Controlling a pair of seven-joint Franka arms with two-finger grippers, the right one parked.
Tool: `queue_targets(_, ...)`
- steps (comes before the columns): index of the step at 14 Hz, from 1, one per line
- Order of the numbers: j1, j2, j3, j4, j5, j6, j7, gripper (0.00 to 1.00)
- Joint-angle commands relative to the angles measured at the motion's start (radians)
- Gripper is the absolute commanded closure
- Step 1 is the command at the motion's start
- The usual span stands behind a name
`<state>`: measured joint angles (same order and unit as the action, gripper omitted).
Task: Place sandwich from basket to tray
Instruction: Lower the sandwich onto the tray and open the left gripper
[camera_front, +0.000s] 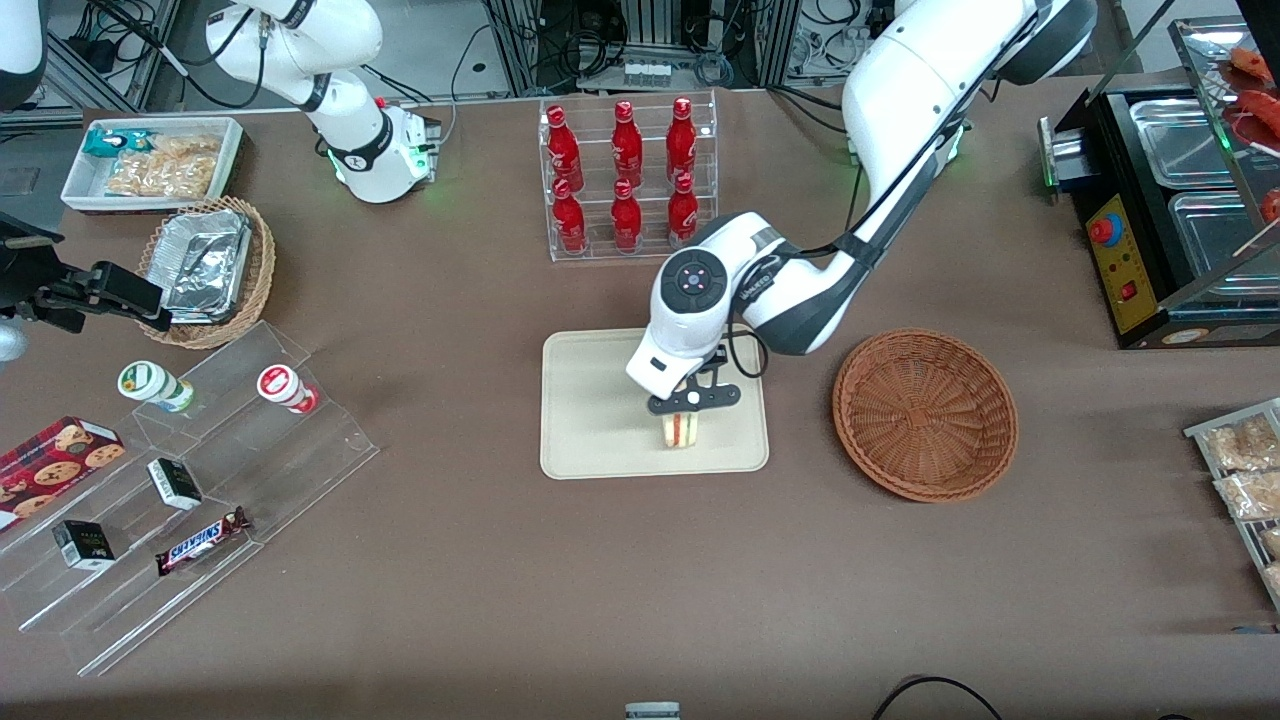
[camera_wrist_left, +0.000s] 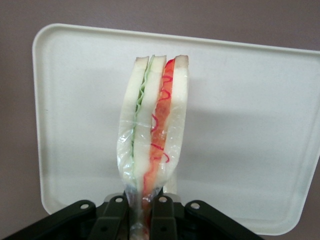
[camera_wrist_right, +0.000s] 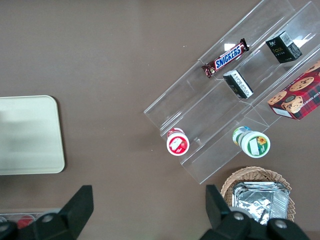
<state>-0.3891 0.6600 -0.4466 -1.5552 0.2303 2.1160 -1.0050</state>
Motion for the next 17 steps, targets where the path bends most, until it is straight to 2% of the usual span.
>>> queue_targets(1,-0.045,0.032,0.011,0.046,0.031,-0.007,-0.04,0.85)
queue_targets(8,-0.066,0.112,0.011,0.116,0.054,-0.005,-0.044,0.84)
queue_targets(11,-0.073,0.133,0.009,0.135,0.073,-0.007,-0.053,0.75)
queue_targets(12,-0.074,0.136,0.011,0.136,0.075,-0.005,-0.07,0.66)
queue_targets(13,-0.074,0.138,0.011,0.136,0.089,-0.001,-0.076,0.61)
queue_targets(14,-0.074,0.138,0.011,0.135,0.092,-0.001,-0.092,0.51)
queue_targets(15,-0.074,0.138,0.011,0.135,0.093,-0.001,-0.105,0.26)
queue_targets(16,-0.074,0.139,0.011,0.133,0.095,0.004,-0.109,0.1)
queue_targets(17,-0.076,0.139,0.011,0.132,0.095,0.005,-0.112,0.03)
